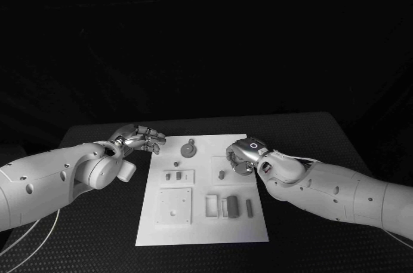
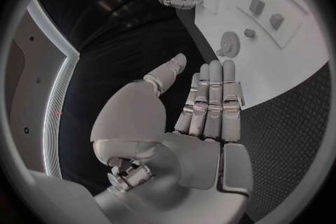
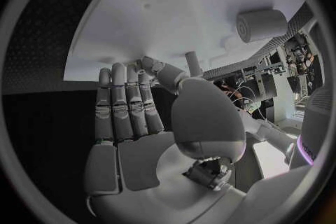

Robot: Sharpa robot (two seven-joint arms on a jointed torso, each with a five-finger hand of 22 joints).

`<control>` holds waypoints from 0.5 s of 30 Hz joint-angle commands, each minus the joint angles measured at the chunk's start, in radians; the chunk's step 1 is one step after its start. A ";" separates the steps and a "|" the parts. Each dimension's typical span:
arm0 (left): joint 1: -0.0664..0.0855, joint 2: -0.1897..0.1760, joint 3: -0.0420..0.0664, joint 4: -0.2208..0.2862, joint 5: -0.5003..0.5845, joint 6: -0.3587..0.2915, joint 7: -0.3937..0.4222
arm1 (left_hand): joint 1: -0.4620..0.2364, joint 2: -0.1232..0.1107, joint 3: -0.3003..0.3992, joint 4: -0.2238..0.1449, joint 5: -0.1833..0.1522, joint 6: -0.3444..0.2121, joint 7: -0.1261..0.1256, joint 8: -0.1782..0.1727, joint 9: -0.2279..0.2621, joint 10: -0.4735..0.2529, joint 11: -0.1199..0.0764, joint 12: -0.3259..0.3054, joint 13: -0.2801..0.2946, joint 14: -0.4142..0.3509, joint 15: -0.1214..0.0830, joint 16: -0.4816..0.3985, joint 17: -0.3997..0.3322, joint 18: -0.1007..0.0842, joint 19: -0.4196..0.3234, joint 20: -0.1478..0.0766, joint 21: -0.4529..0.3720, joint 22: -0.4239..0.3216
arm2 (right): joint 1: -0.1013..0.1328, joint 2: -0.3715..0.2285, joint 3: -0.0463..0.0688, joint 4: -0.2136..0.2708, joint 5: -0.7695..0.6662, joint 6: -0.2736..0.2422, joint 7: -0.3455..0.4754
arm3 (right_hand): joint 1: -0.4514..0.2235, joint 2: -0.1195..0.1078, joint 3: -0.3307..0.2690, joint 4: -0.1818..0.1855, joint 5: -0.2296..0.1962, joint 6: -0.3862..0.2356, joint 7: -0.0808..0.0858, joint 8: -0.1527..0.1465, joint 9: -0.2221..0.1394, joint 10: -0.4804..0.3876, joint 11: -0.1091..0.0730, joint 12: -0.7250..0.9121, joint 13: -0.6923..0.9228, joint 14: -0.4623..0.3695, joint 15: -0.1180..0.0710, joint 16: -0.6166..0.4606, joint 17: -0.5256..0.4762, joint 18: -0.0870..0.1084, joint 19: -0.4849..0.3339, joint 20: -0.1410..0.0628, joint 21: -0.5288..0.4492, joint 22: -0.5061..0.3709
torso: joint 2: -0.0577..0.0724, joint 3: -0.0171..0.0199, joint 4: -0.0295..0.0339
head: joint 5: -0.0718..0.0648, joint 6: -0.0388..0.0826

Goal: Assemble the parts on the task board

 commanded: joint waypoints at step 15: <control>0.001 0.004 0.001 -0.001 -0.006 0.013 0.007 | -0.003 -0.001 -0.004 0.001 0.005 -0.011 0.002 -0.005 -0.001 -0.009 -0.001 0.000 -0.002 0.000 0.006 -0.006 0.002 0.013 0.006 0.004 -0.004 -0.001 | -0.016 -0.007 -0.011 0.007 -0.016 0.045 -0.032 | 0.016 0.020 0.006 -0.003 0.001 0.032 -0.014 0.007 0.016 0.047 -0.015 0.006 -0.015 0.043 -0.014 0.016 -0.008 0.021 0.035 -0.008 0.019 0.023 | 0.000 -0.0005 0.0000 | -0.003 0.001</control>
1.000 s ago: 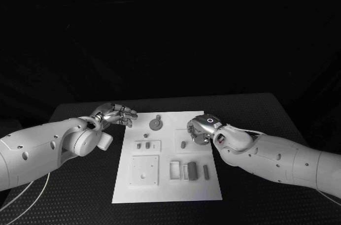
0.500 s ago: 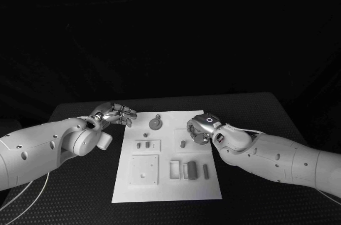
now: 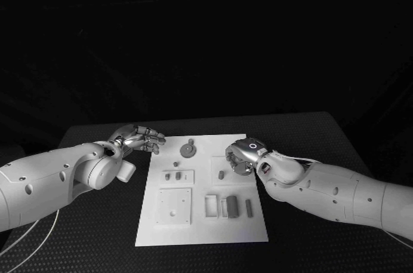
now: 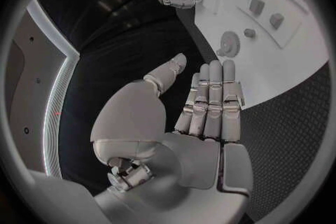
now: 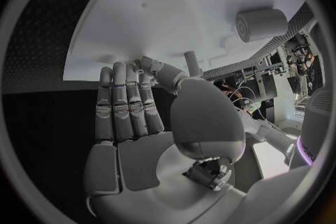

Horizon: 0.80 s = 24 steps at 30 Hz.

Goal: Assemble the parts on the task board

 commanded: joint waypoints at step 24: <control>0.001 0.005 0.001 -0.007 -0.004 0.010 0.008 | -0.002 -0.001 -0.004 0.001 0.005 -0.010 0.000 -0.005 -0.001 -0.011 0.000 0.000 -0.002 0.001 0.006 -0.007 0.003 0.014 0.006 0.004 -0.004 -0.002 | -0.007 -0.018 0.003 0.024 -0.005 0.032 -0.013 | 0.003 0.004 0.003 0.001 0.002 0.019 -0.002 0.004 0.007 0.040 -0.024 0.005 -0.002 0.024 -0.005 0.008 -0.004 0.006 0.021 -0.004 0.012 0.022 | 0.000 -0.0001 0.0001 | 0.001 0.004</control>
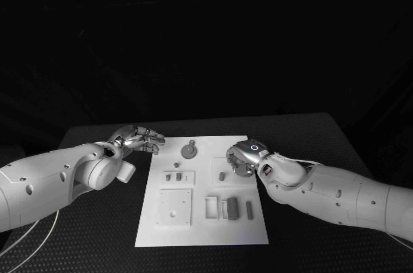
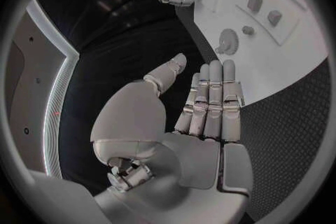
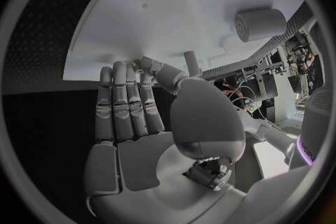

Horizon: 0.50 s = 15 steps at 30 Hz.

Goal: Assemble the parts on the task board

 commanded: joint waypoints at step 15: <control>0.001 0.004 0.001 -0.003 -0.003 0.012 0.008 | -0.002 -0.001 -0.004 0.001 0.005 -0.011 0.000 -0.004 -0.001 -0.007 -0.001 0.000 -0.001 0.001 0.006 -0.005 0.002 0.007 0.003 0.001 -0.005 -0.002 | 0.008 -0.005 0.009 0.008 0.014 0.053 0.010 | 0.002 0.003 0.004 0.001 0.005 0.011 0.000 0.003 0.002 0.037 -0.029 0.000 0.000 0.007 -0.002 0.004 -0.002 0.006 0.008 0.002 0.007 0.022 | 0.001 0.0004 -0.0001 | 0.001 -0.003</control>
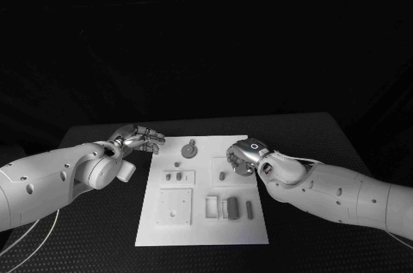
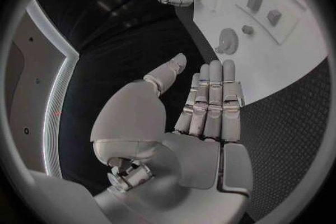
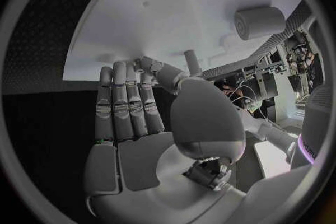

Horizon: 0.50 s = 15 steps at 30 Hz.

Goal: Assemble the parts on the task board

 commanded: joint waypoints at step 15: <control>0.001 0.003 0.001 -0.001 -0.003 0.011 0.007 | -0.001 -0.002 -0.004 0.001 0.005 -0.008 0.001 -0.005 -0.002 -0.008 0.000 0.000 -0.002 0.001 0.006 -0.006 0.003 0.007 0.002 0.001 -0.005 -0.002 | 0.019 -0.008 0.017 0.014 0.041 0.056 0.021 | 0.002 0.004 0.006 0.002 0.005 0.008 0.002 0.003 0.001 0.023 -0.019 -0.001 0.002 0.007 -0.002 0.004 -0.002 0.006 0.005 -0.002 0.003 0.021 | 0.000 0.0000 0.0000 | 0.000 -0.002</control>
